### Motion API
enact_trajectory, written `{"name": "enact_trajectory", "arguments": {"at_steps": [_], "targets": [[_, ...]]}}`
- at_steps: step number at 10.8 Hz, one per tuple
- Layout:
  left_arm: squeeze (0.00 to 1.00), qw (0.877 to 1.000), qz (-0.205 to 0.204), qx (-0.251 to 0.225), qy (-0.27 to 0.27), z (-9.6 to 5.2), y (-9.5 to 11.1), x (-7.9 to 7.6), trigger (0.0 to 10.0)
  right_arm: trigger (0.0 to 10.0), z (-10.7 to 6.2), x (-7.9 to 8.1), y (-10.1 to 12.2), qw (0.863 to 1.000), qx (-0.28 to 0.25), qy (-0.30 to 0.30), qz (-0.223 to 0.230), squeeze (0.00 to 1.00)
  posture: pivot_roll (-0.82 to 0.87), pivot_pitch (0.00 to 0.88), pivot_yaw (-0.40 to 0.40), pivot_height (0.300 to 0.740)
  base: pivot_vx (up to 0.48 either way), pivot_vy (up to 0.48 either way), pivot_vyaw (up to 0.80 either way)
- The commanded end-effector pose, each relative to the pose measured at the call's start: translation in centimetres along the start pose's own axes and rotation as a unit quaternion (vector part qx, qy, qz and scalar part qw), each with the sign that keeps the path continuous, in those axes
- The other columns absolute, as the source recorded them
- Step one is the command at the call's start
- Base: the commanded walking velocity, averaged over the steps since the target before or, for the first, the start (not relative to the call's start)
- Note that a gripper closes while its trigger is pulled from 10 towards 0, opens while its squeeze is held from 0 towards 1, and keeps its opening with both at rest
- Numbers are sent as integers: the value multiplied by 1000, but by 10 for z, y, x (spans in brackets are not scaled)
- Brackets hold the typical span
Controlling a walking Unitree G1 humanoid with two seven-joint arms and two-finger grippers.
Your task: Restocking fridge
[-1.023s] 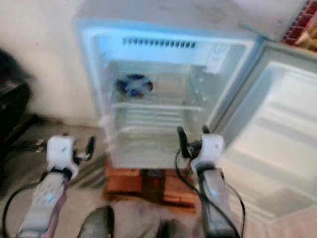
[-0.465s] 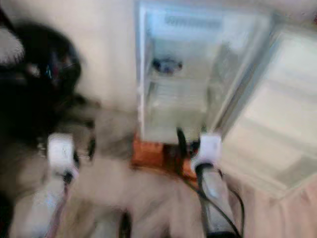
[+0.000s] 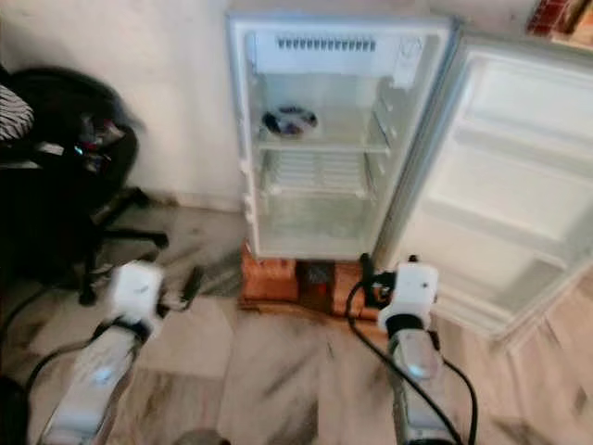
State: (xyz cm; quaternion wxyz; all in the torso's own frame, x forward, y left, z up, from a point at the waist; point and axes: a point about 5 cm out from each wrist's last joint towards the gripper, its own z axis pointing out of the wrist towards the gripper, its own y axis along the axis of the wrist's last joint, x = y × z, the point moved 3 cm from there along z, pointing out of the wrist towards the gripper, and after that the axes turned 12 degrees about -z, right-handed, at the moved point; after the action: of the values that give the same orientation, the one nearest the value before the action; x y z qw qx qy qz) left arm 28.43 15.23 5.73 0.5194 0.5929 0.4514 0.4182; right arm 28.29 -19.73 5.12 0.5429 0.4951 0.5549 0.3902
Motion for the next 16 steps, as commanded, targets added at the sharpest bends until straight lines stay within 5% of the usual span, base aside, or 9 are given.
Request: {"name": "enact_trajectory", "arguments": {"at_steps": [1,5,16], "targets": [[0,1000,15,3,-16,5,1,0,10000,10000,-3,-8,-5,1000,10,-14,-14,0,59,17,-4,740,0,0,0],[0,999,-4,-9,-47,16,8,-5,10000,10000,4,3,-2,1000,1,-6,26,0,66,23,-1,740,0,-163,-134],[0,1000,-17,-9,15,4,-1,6,10000,10000,24,8,18,998,-41,48,26,0,113,45,-56,740,0,-447,-24]]}}
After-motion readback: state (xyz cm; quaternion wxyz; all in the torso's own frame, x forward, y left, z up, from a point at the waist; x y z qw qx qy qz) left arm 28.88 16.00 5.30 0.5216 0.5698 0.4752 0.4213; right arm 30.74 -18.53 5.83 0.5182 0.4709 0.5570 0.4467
